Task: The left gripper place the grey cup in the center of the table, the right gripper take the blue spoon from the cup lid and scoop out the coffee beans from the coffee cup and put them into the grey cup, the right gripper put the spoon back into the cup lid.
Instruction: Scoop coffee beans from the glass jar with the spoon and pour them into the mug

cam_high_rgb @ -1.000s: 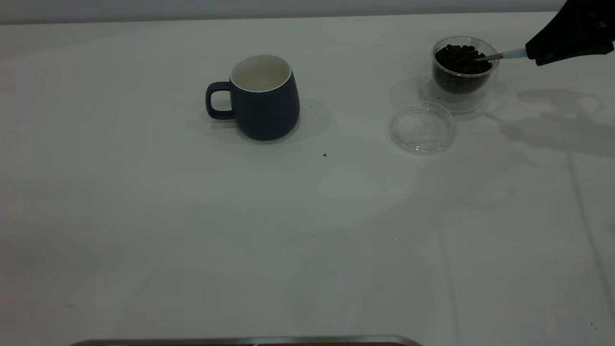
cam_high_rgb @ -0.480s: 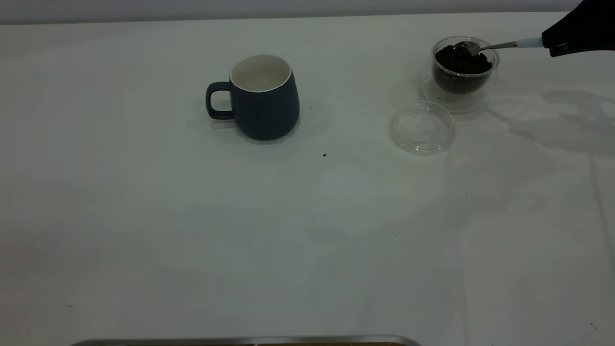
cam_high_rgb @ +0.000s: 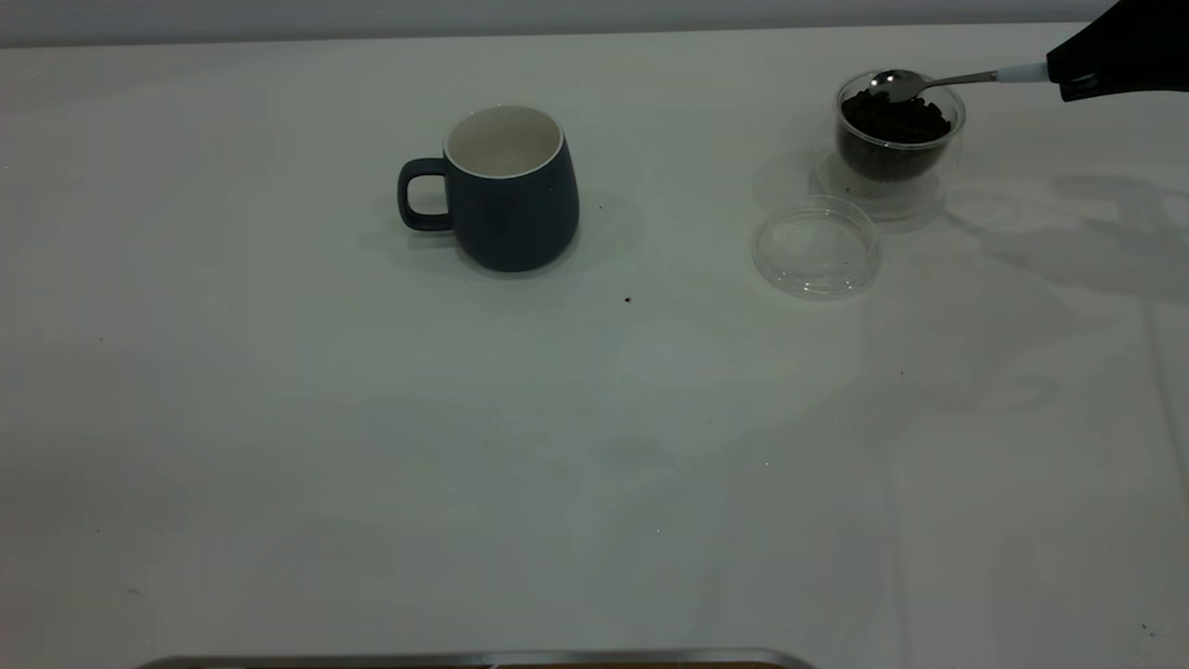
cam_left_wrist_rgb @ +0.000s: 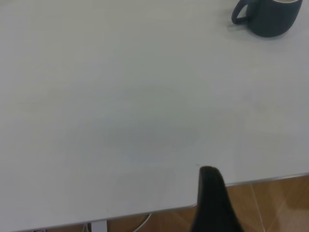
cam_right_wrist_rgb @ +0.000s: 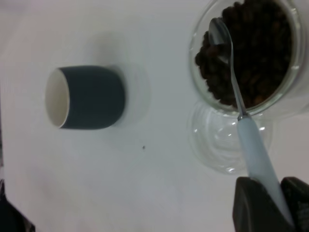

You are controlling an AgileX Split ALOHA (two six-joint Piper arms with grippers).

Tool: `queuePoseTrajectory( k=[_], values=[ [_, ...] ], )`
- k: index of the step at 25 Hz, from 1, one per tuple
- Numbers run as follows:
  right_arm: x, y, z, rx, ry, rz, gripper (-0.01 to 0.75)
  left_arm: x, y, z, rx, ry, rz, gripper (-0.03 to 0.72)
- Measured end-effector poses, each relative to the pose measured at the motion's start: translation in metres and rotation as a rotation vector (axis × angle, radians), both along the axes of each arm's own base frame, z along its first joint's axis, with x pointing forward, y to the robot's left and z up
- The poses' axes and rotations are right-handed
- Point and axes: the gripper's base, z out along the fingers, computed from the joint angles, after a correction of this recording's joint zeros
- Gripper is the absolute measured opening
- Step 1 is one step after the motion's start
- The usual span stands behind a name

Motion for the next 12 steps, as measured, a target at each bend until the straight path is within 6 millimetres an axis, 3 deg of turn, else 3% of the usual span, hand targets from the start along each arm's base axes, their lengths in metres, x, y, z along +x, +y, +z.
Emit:
queuePoseTrajectory(
  k=[12],
  values=[
    [-0.0011,-0.0026,-0.0043,-0.017,0.061,-0.067,0.107,0.0,0.0,0.0,0.0,0.0,0.0,0.555]
  ],
)
